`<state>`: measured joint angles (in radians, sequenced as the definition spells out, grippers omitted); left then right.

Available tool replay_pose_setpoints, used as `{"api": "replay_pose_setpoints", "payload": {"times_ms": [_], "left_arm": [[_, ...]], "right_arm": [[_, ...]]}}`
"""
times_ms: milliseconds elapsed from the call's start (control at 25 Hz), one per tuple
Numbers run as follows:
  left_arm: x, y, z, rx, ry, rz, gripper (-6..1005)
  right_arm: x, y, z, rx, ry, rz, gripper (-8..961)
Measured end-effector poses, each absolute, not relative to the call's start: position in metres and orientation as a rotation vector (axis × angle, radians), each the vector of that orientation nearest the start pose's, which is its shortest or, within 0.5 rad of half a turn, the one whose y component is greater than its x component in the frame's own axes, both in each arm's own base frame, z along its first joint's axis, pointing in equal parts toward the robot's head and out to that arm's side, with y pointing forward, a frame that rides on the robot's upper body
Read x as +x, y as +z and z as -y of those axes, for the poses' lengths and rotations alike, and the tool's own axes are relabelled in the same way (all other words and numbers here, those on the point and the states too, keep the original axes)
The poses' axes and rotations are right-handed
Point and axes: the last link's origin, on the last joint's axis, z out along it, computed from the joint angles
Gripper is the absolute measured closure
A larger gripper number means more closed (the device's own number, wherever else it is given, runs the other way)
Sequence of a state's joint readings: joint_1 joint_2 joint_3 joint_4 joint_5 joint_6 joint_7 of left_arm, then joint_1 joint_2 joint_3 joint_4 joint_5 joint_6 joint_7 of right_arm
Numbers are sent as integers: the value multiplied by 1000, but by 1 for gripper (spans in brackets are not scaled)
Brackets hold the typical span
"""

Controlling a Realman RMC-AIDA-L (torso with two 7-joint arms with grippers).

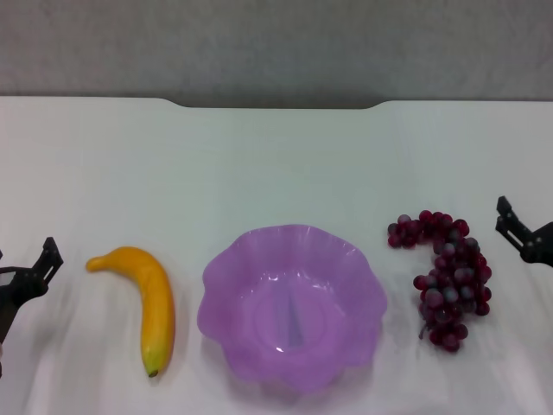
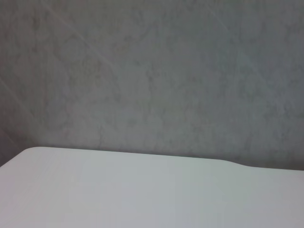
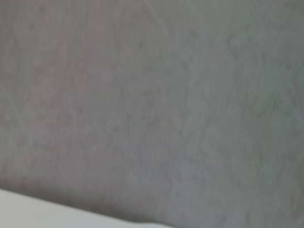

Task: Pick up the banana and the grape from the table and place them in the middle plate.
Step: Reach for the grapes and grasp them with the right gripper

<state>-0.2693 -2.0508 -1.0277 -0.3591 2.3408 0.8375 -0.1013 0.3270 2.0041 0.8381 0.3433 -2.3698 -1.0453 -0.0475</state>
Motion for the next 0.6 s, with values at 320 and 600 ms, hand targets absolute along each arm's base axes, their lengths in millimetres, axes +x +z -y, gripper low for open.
{"api": "replay_pose_setpoints", "payload": {"times_ms": [320, 600], "left_arm": [[-380, -21, -303, -1497, -501, 861, 136], [-382, -21, -302, -1495, -494, 864, 138]], "right_arm": [[339, -12, -314, -1690, 539, -414, 49], [336, -19, -317, -1713, 525, -439, 52]]}}
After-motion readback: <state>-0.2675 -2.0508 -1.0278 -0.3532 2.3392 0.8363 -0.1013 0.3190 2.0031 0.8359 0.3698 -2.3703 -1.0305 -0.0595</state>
